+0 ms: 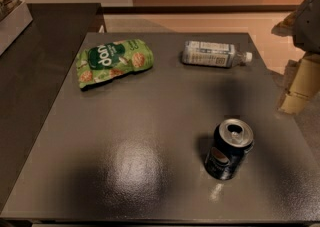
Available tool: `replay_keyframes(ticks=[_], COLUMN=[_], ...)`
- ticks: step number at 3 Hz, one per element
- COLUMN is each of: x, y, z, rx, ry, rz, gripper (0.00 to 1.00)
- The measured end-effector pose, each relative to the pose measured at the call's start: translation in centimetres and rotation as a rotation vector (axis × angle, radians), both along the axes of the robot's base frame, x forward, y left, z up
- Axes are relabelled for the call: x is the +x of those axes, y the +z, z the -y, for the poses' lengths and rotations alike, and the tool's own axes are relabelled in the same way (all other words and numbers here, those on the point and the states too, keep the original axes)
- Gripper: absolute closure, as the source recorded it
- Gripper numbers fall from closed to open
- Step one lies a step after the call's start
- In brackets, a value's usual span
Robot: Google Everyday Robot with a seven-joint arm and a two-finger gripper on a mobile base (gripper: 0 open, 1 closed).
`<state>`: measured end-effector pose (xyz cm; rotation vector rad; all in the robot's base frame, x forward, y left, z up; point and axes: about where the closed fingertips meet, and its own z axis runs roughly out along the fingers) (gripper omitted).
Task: Pick green rice chip bag
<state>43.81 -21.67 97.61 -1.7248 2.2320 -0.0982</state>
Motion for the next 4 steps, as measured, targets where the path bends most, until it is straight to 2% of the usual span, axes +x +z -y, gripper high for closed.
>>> replay_keyframes(ticks=[1,2,4], x=[0.0,2.0,8.5], y=[0.0,-0.3,-0.5], z=[0.0,-1.8,-7.9], rx=[0.0,0.014,0.066], ry=[0.0,0.039,0.147], rz=[0.0,0.024,0.08], gripper=[0.0,0.0,0.0])
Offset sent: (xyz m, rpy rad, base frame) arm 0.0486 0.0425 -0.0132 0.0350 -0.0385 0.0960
